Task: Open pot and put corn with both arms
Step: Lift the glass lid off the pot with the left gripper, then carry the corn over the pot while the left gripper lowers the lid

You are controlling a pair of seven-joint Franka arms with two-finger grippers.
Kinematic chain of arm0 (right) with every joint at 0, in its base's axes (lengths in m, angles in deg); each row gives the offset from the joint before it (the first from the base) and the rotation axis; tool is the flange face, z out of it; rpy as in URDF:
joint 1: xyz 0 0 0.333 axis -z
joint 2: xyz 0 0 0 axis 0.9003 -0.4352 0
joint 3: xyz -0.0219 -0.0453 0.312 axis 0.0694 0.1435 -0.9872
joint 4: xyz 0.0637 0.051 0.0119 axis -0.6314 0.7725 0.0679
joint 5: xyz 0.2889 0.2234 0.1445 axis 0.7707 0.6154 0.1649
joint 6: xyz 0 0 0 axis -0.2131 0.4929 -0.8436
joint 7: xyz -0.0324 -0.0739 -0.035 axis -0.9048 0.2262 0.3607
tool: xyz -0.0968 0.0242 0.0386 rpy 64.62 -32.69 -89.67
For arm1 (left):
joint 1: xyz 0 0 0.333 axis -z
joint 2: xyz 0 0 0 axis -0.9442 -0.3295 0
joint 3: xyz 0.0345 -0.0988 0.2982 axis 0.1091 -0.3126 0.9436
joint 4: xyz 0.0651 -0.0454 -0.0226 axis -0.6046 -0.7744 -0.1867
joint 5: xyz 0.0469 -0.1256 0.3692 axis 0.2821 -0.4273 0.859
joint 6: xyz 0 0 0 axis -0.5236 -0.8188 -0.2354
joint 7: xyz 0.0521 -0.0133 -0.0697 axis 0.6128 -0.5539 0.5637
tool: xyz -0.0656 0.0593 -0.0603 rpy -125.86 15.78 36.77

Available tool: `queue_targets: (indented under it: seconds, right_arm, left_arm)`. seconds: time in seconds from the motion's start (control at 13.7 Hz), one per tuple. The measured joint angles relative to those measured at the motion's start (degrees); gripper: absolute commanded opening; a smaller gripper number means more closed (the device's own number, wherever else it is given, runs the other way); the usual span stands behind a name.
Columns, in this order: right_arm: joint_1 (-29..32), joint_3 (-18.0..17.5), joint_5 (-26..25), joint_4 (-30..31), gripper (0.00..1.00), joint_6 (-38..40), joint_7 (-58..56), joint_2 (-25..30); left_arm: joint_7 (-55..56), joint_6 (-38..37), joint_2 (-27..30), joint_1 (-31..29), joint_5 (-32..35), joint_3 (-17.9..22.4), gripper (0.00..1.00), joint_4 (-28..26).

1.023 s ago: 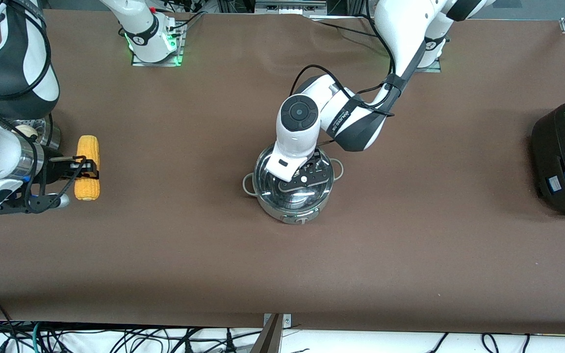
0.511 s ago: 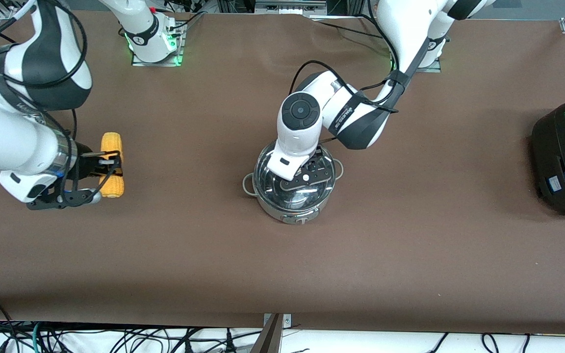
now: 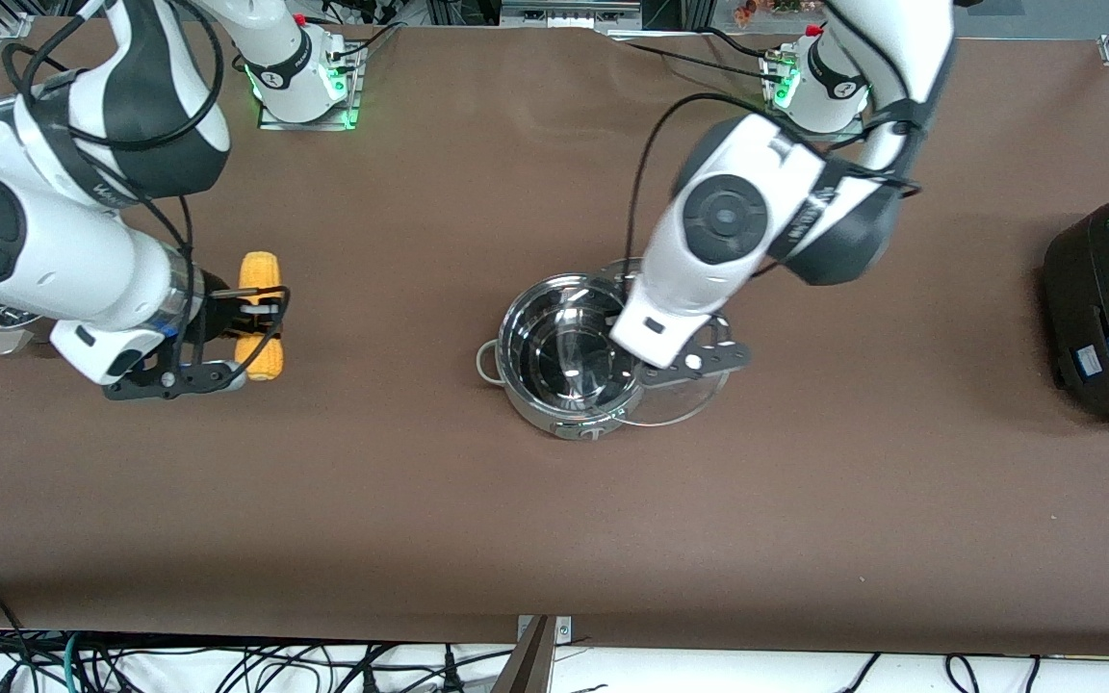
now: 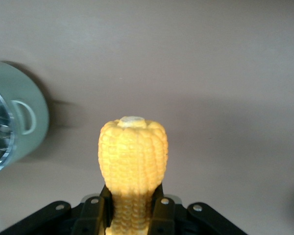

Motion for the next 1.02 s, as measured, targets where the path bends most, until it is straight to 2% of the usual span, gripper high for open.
queue_targets:
  seconds: [0.22, 0.58, 0.88, 1.02]
  right_arm:
    - [-2.8, -3.9, 0.1, 0.0, 0.09, -3.4, 8.4, -0.2]
    - [-11.7, -4.7, 0.1, 0.2, 0.09, -12.5, 20.3, -3.6]
    - [-17.4, -4.7, 0.1, 0.2, 0.09, -22.7, 26.3, -9.2]
    - [-19.3, -4.7, 0.1, 0.2, 0.09, -26.2, 28.2, -11.4]
  left_arm:
    - [-11.1, -0.3, 5.0, -4.8, -0.1, 1.2, 0.0, -7.5]
    - [-29.9, 0.9, 12.3, -11.0, -0.1, 5.8, 0.0, -20.6]
    - [-41.7, 10.6, 15.1, -13.8, -0.1, 10.3, 0.0, -31.0]
    - [-44.9, 17.1, 15.1, -14.6, -0.1, 11.3, 0.0, -36.1]
